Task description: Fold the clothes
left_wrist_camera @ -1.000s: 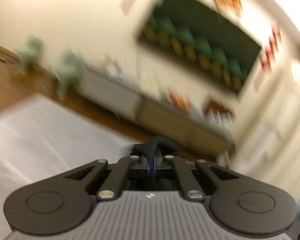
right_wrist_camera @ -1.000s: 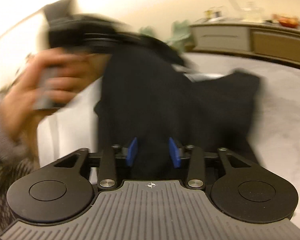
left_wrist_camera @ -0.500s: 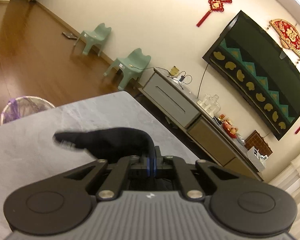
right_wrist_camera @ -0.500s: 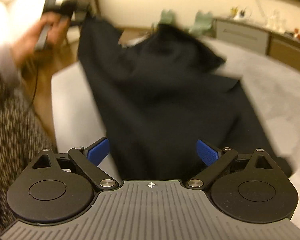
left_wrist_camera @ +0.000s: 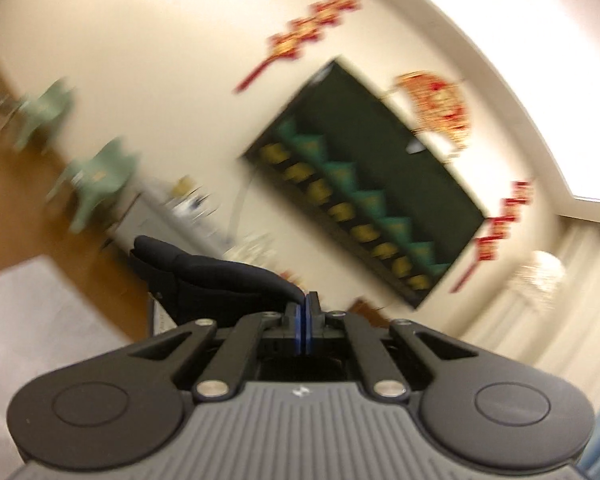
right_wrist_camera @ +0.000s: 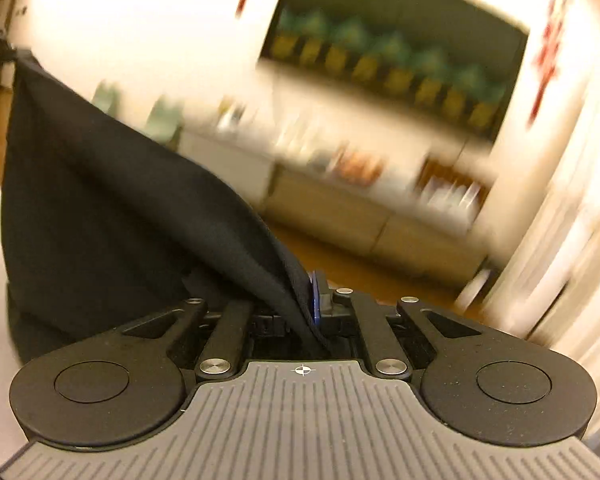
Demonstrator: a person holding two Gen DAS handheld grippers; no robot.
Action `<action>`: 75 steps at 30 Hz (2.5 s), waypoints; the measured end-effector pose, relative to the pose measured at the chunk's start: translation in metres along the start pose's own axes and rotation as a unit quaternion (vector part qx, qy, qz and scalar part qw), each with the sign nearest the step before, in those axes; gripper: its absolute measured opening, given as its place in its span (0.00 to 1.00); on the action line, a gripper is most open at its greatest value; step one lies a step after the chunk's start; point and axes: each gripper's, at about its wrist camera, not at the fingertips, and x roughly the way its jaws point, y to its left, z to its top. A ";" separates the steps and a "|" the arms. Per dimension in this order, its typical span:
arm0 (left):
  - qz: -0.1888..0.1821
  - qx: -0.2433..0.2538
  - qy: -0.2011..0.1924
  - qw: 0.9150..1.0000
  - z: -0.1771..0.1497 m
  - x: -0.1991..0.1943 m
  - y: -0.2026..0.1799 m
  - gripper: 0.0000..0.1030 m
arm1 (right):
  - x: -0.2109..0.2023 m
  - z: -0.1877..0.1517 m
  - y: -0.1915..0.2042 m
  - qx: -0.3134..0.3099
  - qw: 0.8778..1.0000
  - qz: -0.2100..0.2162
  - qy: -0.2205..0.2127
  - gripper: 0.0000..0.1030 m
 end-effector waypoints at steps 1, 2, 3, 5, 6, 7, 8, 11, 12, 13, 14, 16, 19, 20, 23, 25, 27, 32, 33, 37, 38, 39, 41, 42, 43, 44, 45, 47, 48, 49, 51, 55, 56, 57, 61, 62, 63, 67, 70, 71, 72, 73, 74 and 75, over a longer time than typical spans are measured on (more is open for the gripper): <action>-0.013 0.006 -0.008 1.000 0.000 -0.017 -0.005 0.02 | -0.023 0.013 -0.009 -0.010 1.000 -0.013 -0.023 0.07; -0.026 0.012 -0.015 0.999 0.001 -0.035 -0.010 0.02 | -0.041 0.013 -0.009 -0.018 0.999 -0.013 -0.035 0.07; -0.035 0.017 -0.016 0.999 -0.002 -0.055 -0.009 0.02 | -0.056 0.007 -0.004 -0.025 0.999 -0.006 -0.040 0.07; -0.020 0.030 0.000 0.999 -0.020 -0.090 0.003 0.02 | -0.086 -0.006 0.006 -0.039 0.998 0.008 -0.051 0.07; -0.006 0.035 0.015 0.999 -0.032 -0.108 0.012 0.02 | -0.101 -0.013 0.011 -0.046 0.997 0.015 -0.057 0.07; 0.012 0.041 0.032 0.999 -0.044 -0.119 0.022 0.02 | -0.108 -0.028 0.019 -0.055 0.997 0.029 -0.050 0.07; 0.046 0.050 0.060 0.996 -0.063 -0.129 0.036 0.03 | -0.108 -0.051 0.033 -0.064 0.996 0.052 -0.027 0.07; 0.144 0.050 0.159 0.976 -0.126 -0.142 0.087 0.04 | -0.083 -0.138 0.083 -0.069 0.985 0.136 0.084 0.07; 0.163 0.037 0.202 0.965 -0.145 -0.140 0.104 0.04 | -0.077 -0.157 0.094 -0.069 0.979 0.157 0.109 0.08; 0.179 0.028 0.244 0.953 -0.161 -0.137 0.118 0.04 | -0.074 -0.169 0.100 -0.069 0.975 0.172 0.125 0.08; 0.184 0.022 0.264 0.946 -0.169 -0.137 0.125 0.05 | -0.071 -0.180 0.106 -0.069 0.970 0.186 0.141 0.08; 0.180 0.025 0.280 0.943 -0.175 -0.139 0.128 0.10 | -0.064 -0.204 0.118 -0.070 0.958 0.216 0.173 0.17; 0.179 0.092 0.231 0.952 -0.156 -0.149 0.100 0.39 | -0.058 -0.227 0.123 -0.049 0.943 0.262 0.201 0.45; 0.176 0.117 0.214 0.954 -0.150 -0.150 0.088 0.50 | -0.061 -0.216 0.106 -0.011 0.942 0.280 0.184 0.52; 0.156 0.162 0.177 0.958 -0.134 -0.141 0.060 0.58 | -0.056 -0.189 0.057 0.105 0.934 0.314 0.135 0.65; 0.141 0.175 0.176 0.958 -0.128 -0.115 0.049 0.65 | -0.033 -0.181 0.023 0.195 0.921 0.319 0.114 0.66; 0.129 0.186 0.191 0.955 -0.122 -0.075 0.042 0.70 | 0.004 -0.187 0.003 0.277 0.904 0.306 0.113 0.74; 0.147 0.241 0.291 0.914 -0.161 0.077 0.060 0.73 | 0.116 -0.225 0.010 0.370 0.889 0.186 0.197 0.75; 0.147 0.253 0.310 0.904 -0.172 0.106 0.066 0.73 | 0.128 -0.228 0.017 0.362 0.891 0.171 0.212 0.75; 0.154 0.236 0.340 0.897 -0.216 0.175 0.094 0.74 | 0.142 -0.231 0.044 0.314 0.906 0.157 0.236 0.74; 0.154 0.228 0.351 0.895 -0.227 0.185 0.101 0.76 | 0.147 -0.228 0.049 0.299 0.913 0.154 0.232 0.74; 0.153 0.222 0.362 0.892 -0.239 0.195 0.107 0.76 | 0.156 -0.223 0.055 0.281 0.921 0.150 0.226 0.72; 0.163 0.257 0.377 0.875 -0.261 0.208 0.113 0.71 | 0.171 -0.214 0.065 0.250 0.928 0.160 0.224 0.33; 0.164 0.255 0.366 0.880 -0.259 0.209 0.114 0.35 | 0.178 -0.209 0.069 0.235 0.931 0.167 0.225 0.02; 0.167 0.252 0.356 0.884 -0.255 0.211 0.116 0.10 | 0.181 -0.203 0.072 0.218 0.937 0.163 0.220 0.01; 0.182 0.244 0.345 0.888 -0.244 0.211 0.119 0.05 | 0.181 -0.196 0.074 0.200 0.945 0.151 0.211 0.01; 0.187 0.227 0.319 0.901 -0.226 0.203 0.124 0.05 | 0.184 -0.190 0.071 0.192 0.953 0.132 0.194 0.00; 0.222 0.187 0.264 0.920 -0.189 0.175 0.138 0.04 | 0.172 -0.180 0.033 0.208 0.964 0.062 0.155 0.00; 0.239 0.166 0.235 0.927 -0.170 0.161 0.145 0.04 | 0.164 -0.175 0.011 0.218 0.966 0.024 0.136 0.00; 0.255 0.145 0.206 0.934 -0.151 0.147 0.152 0.04 | 0.155 -0.170 -0.011 0.227 0.967 -0.015 0.116 0.00; 0.286 0.104 0.150 0.941 -0.115 0.120 0.166 0.05 | 0.143 -0.169 -0.047 0.244 0.962 -0.081 0.094 0.00; 0.312 0.105 0.191 0.925 -0.124 0.116 0.192 0.08 | 0.144 -0.205 -0.087 0.274 0.939 -0.155 0.135 0.00; 0.319 0.105 0.197 0.921 -0.129 0.115 0.197 0.09 | 0.146 -0.212 -0.092 0.277 0.935 -0.167 0.145 0.00; 0.324 0.105 0.201 0.918 -0.134 0.115 0.201 0.08 | 0.149 -0.218 -0.093 0.275 0.933 -0.172 0.154 0.00; 0.288 0.079 0.145 0.943 -0.113 0.107 0.198 0.04 | 0.151 -0.219 -0.100 0.283 0.931 -0.171 0.156 0.00; 0.279 0.073 0.131 0.949 -0.107 0.105 0.197 0.04 | 0.152 -0.215 -0.102 0.285 0.932 -0.165 0.152 0.00; 0.269 0.066 0.117 0.954 -0.102 0.103 0.196 0.04 | 0.149 -0.207 -0.107 0.290 0.933 -0.165 0.135 0.00; 0.235 0.027 0.033 0.971 -0.066 0.086 0.193 0.04 | 0.115 -0.158 -0.140 0.302 0.931 -0.201 0.021 0.00; 0.219 0.042 0.046 0.974 -0.064 0.095 0.190 0.05 | 0.116 -0.132 -0.173 0.304 0.924 -0.232 0.001 0.00; 0.218 0.050 0.082 0.971 -0.074 0.108 0.192 0.07 | 0.130 -0.131 -0.184 0.306 0.921 -0.242 0.022 0.00; 0.224 0.057 0.116 0.966 -0.087 0.123 0.196 0.11 | 0.148 -0.133 -0.195 0.308 0.916 -0.253 0.050 0.01; 0.229 0.064 0.147 0.960 -0.099 0.137 0.200 0.15 | 0.168 -0.138 -0.203 0.309 0.911 -0.262 0.083 0.01; 0.235 0.076 0.157 0.956 -0.109 0.144 0.201 0.18 | 0.190 -0.147 -0.209 0.308 0.904 -0.271 0.120 0.02; 0.241 0.087 0.167 0.952 -0.120 0.152 0.203 0.28 | 0.208 -0.157 -0.211 0.303 0.900 -0.272 0.155 0.08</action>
